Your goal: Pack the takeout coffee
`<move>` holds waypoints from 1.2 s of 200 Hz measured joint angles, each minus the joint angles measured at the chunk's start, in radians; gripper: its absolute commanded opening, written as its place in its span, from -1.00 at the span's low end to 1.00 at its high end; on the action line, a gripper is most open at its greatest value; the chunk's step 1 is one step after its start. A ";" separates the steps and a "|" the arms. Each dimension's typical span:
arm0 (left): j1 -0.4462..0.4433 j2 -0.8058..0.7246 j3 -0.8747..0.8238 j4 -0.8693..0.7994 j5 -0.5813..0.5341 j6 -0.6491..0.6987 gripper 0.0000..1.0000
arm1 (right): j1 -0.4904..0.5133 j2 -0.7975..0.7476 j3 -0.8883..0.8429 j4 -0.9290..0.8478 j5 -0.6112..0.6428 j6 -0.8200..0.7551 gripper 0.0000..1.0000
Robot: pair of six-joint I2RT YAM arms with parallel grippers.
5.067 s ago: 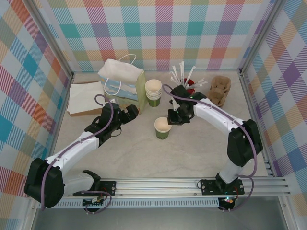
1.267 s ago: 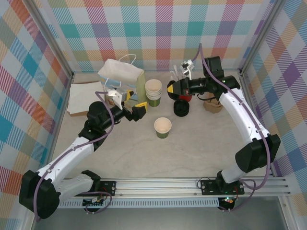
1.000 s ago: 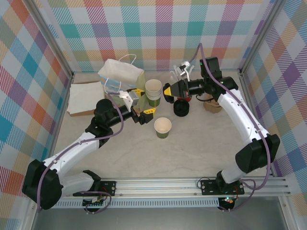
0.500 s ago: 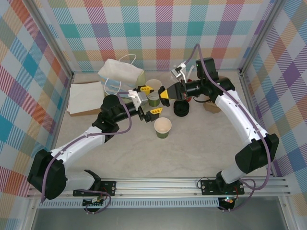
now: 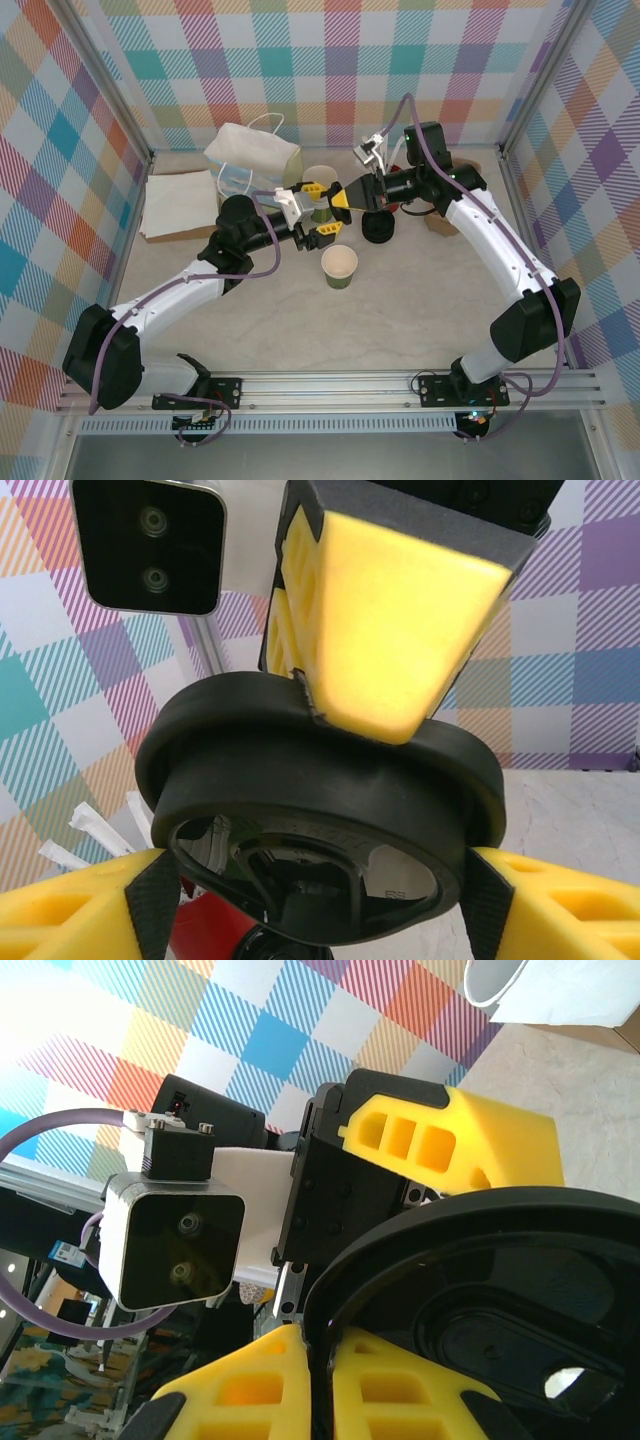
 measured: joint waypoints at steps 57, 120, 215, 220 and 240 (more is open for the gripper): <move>0.000 0.000 0.010 -0.021 0.010 0.026 0.54 | 0.000 0.000 0.000 0.004 -0.014 0.002 -0.80; -0.005 -0.040 0.001 -0.076 -0.024 0.126 0.79 | 0.000 0.021 0.030 -0.122 -0.042 -0.085 -0.82; -0.006 -0.092 -0.063 -0.086 -0.062 0.167 1.00 | 0.000 0.038 0.031 -0.167 0.024 -0.111 -0.82; -0.006 -0.091 -0.063 -0.079 -0.061 0.163 1.00 | 0.000 0.038 0.031 -0.167 0.026 -0.111 -0.82; -0.006 -0.080 -0.063 -0.052 -0.047 0.142 1.00 | 0.000 0.039 0.030 -0.166 0.025 -0.111 -0.82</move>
